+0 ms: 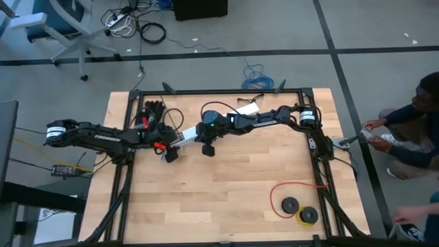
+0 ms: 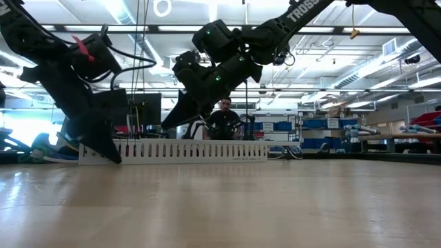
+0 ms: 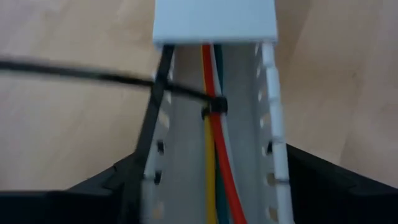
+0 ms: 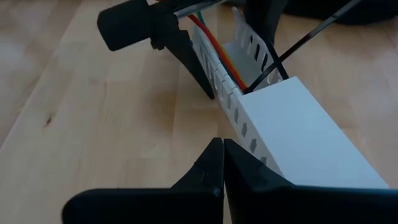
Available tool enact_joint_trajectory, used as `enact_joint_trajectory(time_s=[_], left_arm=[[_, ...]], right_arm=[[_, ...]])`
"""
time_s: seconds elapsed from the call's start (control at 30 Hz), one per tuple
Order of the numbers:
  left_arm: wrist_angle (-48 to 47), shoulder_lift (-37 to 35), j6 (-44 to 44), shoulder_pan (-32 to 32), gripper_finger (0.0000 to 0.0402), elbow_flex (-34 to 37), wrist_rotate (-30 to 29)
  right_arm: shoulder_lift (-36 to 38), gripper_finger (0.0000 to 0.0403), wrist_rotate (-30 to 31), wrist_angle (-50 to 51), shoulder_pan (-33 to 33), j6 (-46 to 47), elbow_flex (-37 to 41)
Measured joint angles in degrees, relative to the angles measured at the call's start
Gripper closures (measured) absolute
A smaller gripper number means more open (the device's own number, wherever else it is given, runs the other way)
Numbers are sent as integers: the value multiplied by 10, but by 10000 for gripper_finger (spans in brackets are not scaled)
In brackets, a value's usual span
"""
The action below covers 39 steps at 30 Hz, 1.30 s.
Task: Ziptie cables
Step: Close the white cable duct
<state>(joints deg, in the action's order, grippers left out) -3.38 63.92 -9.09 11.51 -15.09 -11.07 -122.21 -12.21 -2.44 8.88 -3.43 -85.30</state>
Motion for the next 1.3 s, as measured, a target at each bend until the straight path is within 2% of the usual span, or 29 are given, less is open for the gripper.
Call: enact_joint_trajectory(time_s=[0.37,0.63,0.73,0.87,0.93,1.0,1.13,1.3], left_arm=[[28,0,32,0,168,0,0],[29,0,39,0,169,0,0],[29,0,39,0,168,0,0],[29,0,39,0,167,0,0],[30,0,39,0,167,0,-1],[33,0,39,0,167,0,-2],[39,0,44,0,167,1,-1],[43,0,47,0,167,1,4]], right_arm=[[0,403,0,0,0,-2,0],[0,403,2,0,1,-4,0],[0,403,35,4,2,-5,0],[0,403,125,42,8,8,0],[0,403,143,50,10,15,0],[-6,403,121,39,14,31,-1],[-55,403,-28,-36,25,68,-11],[-98,403,-108,-72,21,77,-56]])
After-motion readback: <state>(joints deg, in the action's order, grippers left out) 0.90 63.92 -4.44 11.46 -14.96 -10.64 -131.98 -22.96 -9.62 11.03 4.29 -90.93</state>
